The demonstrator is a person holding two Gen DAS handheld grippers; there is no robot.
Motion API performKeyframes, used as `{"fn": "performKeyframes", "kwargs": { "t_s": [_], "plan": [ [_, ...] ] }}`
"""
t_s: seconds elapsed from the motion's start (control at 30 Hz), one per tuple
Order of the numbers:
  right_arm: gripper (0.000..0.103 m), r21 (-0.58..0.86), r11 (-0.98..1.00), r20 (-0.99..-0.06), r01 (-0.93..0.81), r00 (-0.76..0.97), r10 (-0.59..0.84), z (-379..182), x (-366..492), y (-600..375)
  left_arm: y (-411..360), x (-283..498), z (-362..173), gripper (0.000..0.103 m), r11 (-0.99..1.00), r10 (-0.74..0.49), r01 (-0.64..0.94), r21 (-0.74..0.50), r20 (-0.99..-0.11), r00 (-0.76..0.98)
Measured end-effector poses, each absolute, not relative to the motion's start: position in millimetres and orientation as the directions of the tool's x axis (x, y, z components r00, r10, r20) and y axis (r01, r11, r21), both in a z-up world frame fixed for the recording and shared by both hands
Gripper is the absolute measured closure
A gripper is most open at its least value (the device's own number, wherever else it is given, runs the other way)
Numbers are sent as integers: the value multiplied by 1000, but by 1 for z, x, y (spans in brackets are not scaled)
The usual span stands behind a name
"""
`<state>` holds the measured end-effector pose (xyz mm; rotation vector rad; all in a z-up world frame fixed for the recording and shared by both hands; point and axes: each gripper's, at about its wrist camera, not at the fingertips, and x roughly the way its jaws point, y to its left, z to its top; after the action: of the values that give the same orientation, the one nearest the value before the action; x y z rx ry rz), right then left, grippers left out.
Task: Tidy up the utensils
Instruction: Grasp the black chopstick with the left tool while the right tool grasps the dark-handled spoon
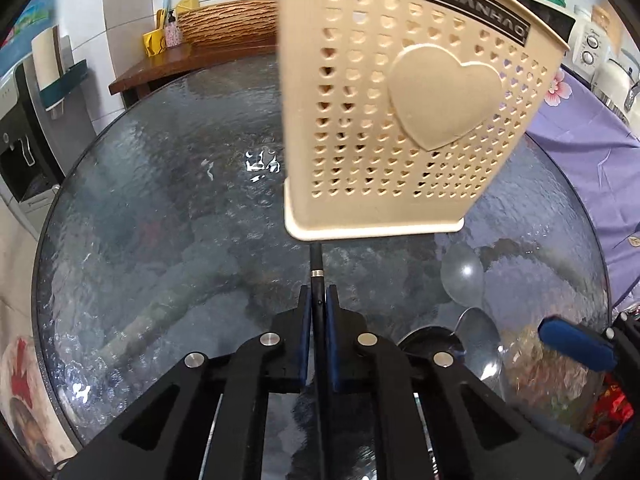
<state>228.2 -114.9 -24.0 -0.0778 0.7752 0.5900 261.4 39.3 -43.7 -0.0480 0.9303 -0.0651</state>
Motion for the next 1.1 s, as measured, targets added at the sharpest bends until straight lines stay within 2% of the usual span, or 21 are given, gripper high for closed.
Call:
{"fn": "performKeyframes", "kwargs": {
  "t_s": [0.27,0.5,1.1],
  "plan": [
    [52,114,831,-752,-544,500,430,-45,229,-78,70,255,-44,96,994,-60,-37,-102,-802,595],
    [53,33,839,-779,-544,512,363,-50,238,-53,71,255,-44,96,992,-74,-40,-122,-797,600],
    [55,1,806,-829,-592,450,332,-51,272,-13,91,264,-44,96,986,-86,-63,-154,-798,597]
  ]
}}
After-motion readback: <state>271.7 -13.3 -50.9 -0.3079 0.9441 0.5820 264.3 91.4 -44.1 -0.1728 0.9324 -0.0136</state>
